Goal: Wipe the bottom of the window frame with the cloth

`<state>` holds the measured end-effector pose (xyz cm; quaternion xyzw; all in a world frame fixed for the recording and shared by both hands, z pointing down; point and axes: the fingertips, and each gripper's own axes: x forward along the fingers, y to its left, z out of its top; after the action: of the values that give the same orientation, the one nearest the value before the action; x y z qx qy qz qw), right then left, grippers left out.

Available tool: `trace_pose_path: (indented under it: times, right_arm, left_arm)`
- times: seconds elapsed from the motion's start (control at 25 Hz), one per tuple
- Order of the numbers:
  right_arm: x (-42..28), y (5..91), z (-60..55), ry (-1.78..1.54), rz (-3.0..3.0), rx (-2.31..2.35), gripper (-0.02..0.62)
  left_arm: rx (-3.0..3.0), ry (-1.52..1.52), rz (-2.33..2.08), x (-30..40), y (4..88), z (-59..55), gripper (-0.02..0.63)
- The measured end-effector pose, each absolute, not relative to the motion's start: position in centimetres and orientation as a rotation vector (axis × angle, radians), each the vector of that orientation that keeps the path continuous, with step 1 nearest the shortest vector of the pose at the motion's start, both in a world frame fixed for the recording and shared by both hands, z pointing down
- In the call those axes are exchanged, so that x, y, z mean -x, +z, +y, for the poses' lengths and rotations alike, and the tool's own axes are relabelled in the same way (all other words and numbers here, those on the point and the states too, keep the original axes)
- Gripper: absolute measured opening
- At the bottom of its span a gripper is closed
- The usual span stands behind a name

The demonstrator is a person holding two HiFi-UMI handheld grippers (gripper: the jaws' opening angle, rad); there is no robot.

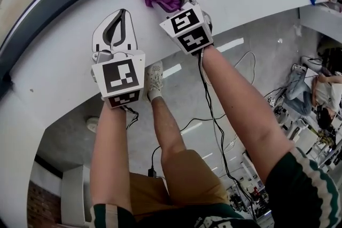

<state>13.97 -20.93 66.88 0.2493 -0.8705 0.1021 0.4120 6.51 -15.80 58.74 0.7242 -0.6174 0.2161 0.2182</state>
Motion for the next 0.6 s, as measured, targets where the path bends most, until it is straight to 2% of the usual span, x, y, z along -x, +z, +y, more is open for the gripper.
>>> trace_pose_path:
  times: [0.4,0.6]
  right_arm:
    - [-20.9,66.8,-25.3,0.236,-2.156,-0.693,0.130]
    - [-27.2,67.0,-29.0,0.231,-2.085,-0.824,0.130]
  left_arm:
    - [-2.082,0.610,-1.606,-13.2,59.1,-19.0,0.006]
    - [-2.115,0.605,-1.558,-16.4,59.3,-20.3,0.006]
